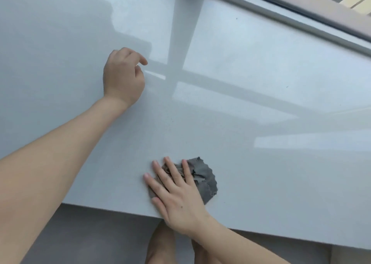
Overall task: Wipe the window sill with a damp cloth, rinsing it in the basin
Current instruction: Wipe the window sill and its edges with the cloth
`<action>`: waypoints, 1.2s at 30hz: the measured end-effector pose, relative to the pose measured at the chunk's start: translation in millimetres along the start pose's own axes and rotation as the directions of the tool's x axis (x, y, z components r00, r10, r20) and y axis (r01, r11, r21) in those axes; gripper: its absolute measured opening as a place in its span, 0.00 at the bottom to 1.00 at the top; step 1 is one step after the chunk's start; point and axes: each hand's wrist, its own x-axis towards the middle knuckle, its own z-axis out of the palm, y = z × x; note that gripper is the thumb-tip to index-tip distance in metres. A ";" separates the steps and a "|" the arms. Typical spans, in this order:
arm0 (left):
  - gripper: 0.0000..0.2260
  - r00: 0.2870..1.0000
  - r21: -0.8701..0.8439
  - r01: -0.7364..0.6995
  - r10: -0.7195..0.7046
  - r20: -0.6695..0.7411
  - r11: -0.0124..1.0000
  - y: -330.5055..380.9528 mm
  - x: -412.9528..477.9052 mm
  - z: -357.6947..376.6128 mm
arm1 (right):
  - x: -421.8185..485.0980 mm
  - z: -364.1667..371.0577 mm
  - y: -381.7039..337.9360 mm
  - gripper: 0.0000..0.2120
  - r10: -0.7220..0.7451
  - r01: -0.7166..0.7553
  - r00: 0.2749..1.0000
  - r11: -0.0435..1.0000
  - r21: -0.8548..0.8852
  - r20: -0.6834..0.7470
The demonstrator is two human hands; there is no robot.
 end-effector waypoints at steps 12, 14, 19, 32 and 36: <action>0.20 0.999 0.030 -0.027 0.028 -0.034 0.999 13.4 36.3 35.7 | -0.8 -21.9 140.0 0.24 0.367 -0.370 0.925 0.929 -0.011 -0.099; 0.21 0.999 0.072 -0.011 0.013 -0.030 0.997 6.9 42.1 40.9 | 30.2 -17.1 95.3 0.24 -0.129 0.129 0.992 0.992 0.010 0.012; 0.20 0.999 0.134 -0.031 0.033 -0.015 0.991 -0.3 61.4 47.4 | 121.5 -45.2 161.0 0.28 -0.310 0.314 0.949 0.934 0.169 -0.049; 0.22 0.976 0.372 0.061 -0.133 0.172 0.926 68.8 93.1 97.9 | 152.3 -50.3 234.0 0.24 0.411 -0.390 0.864 0.912 0.131 -0.291; 0.20 0.986 0.306 0.098 -0.134 0.100 0.947 63.1 92.7 97.0 | 238.6 -74.4 253.2 0.23 0.318 -0.321 0.929 0.947 0.011 -0.191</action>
